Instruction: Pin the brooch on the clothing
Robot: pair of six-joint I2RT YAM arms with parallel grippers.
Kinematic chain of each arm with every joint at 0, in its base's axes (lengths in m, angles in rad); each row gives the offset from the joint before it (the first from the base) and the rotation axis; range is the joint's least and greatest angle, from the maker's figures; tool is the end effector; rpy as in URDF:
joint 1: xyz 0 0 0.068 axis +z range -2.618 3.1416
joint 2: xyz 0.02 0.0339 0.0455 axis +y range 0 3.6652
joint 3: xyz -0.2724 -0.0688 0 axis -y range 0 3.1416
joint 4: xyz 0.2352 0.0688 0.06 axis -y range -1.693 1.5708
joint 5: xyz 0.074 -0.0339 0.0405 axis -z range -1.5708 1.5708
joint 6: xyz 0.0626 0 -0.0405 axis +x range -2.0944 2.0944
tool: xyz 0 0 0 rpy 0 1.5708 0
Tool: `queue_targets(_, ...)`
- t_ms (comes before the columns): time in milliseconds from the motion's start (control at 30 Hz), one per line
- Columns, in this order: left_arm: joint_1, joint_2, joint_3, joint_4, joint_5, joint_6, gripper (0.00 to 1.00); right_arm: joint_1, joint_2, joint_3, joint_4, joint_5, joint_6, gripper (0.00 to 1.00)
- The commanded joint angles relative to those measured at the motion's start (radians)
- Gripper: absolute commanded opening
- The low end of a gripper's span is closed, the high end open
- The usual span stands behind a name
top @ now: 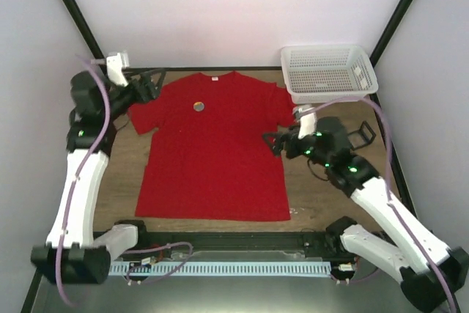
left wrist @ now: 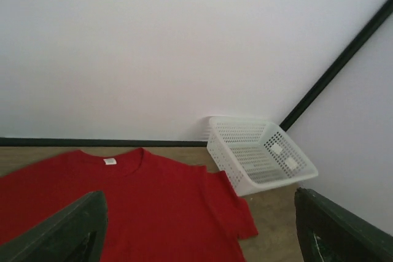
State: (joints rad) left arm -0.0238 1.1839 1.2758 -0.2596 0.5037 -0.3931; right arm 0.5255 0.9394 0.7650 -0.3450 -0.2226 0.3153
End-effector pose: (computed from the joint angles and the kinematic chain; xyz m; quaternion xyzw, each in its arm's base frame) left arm 0.2721 -0.0367 0.4256 0.0223 0.7567 -0.3156 0.5721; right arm 0.1821 0.1216 0.2846 -0.1456 0.8490 0.2912 0.4161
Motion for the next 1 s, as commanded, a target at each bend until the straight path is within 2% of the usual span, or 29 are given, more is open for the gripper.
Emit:
queue_targets(0,0.038,-0.267,-0.149,-0.13,0.044,0.132,0.85,-0.007,-0.226,0.152,-0.145,0.187,-0.106,1.0)
queue_targets(133,0.042,-0.564,-0.214,-0.182,0.026,0.194,0.91,-0.006,-0.391,0.248,-0.182,0.213,-0.182,1.0)
queue_targets(300,0.04,-0.824,-0.226,-0.207,-0.081,0.253,0.99,-0.006,-0.445,0.371,-0.225,0.239,-0.216,1.0)
queue_targets(533,-0.069,-0.835,-0.164,-0.268,-0.234,0.331,0.99,-0.005,-0.462,0.398,-0.227,0.247,-0.187,1.0)
queue_targets(967,-0.08,-0.848,-0.198,-0.259,-0.252,0.308,0.99,-0.005,-0.448,0.378,-0.252,0.321,-0.129,1.0)
